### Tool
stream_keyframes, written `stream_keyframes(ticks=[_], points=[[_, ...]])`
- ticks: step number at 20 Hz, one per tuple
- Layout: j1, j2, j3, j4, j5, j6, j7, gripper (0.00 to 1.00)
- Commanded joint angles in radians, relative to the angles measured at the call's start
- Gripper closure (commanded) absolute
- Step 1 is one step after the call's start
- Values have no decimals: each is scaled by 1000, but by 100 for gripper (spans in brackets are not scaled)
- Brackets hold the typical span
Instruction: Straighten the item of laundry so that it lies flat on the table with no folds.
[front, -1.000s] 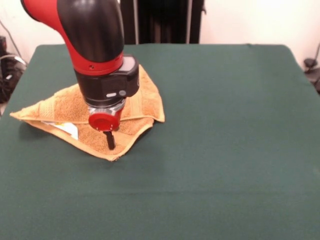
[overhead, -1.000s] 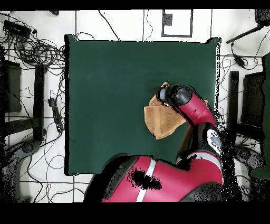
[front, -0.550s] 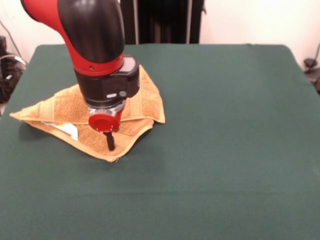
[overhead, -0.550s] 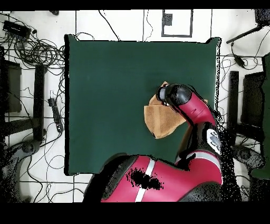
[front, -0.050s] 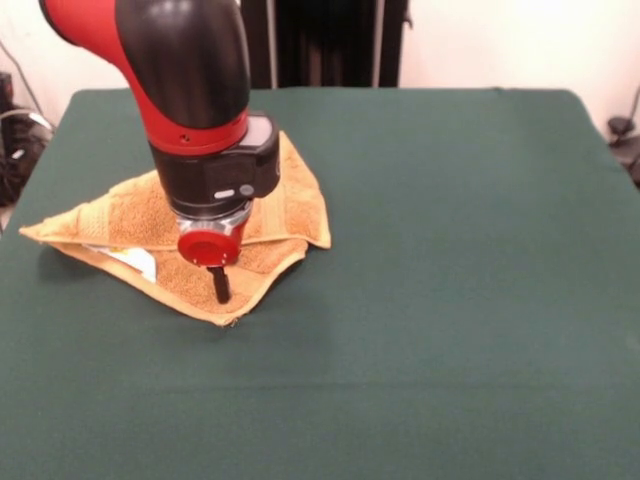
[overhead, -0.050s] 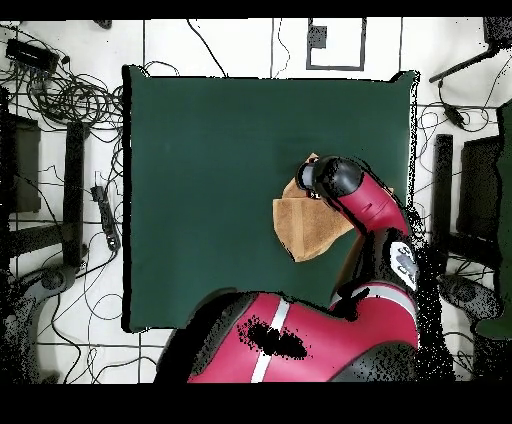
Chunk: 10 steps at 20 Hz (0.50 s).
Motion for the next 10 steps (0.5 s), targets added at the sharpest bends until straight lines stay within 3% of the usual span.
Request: stream_keyframes(ticks=[1, 10], points=[[78, 22, 57, -42, 73, 98, 283, 0], [111, -49, 14, 24, 70, 140, 300, 0]])
